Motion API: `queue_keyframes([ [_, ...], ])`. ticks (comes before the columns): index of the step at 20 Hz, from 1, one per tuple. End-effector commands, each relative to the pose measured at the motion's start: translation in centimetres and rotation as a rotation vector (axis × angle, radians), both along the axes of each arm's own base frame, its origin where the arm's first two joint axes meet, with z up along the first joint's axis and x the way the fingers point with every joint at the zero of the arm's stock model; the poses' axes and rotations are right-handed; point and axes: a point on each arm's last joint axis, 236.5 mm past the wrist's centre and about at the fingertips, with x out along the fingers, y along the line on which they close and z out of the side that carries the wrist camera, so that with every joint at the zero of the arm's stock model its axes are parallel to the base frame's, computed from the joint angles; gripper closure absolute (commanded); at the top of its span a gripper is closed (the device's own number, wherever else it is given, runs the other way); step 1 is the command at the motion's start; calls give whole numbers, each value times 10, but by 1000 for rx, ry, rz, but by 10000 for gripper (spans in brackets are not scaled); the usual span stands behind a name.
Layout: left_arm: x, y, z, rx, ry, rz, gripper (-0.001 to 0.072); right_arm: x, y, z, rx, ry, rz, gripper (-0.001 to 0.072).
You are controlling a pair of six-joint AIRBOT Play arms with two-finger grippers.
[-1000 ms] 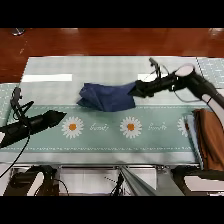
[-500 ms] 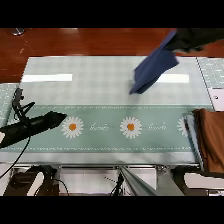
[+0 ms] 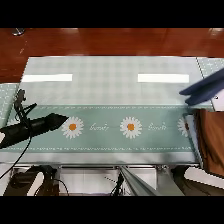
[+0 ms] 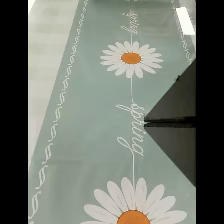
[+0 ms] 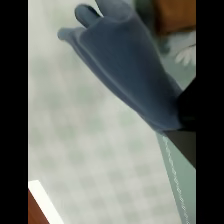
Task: Fold the shirts.
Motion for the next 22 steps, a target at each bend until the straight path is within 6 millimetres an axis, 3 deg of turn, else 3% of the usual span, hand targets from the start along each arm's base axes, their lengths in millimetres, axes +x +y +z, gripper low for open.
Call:
queue_keyframes([
  [1,0,0,0,1,0,-1,682,-57,-44,-1,8,72,-217,694],
  [3,1,1,0,2,-5,5,682,-85,-54,-7,16,98,-311,693],
  [5,4,2,1,3,-15,14,682,-126,-66,-26,-6,181,-447,693],
  [8,9,5,3,5,-32,32,682,-209,-84,-61,-127,392,-622,692],
  [9,11,6,4,7,-39,39,682,-228,-85,-68,-138,441,-677,692],
  [11,13,7,5,8,-45,45,682,-247,-77,-78,-127,472,-731,691],
  [12,13,7,5,8,-47,47,682,-261,-78,-81,-146,510,-776,617],
  [13,13,7,5,7,-47,47,682,-277,-81,-82,-169,557,-848,288],
  [14,13,7,5,8,-47,46,682,-282,-83,-83,-179,572,-868,73],
  [16,17,9,9,54,-105,11,682,-261,-89,-83,-172,500,-815,97],
  [18,27,13,25,88,-166,-10,682,-235,-97,-77,-165,407,-764,98],
  [20,46,19,53,102,-219,-1,682,-188,-97,-63,-104,250,-681,144],
  [22,74,21,89,104,-265,0,682,-117,-77,-42,-19,57,-507,548],
])
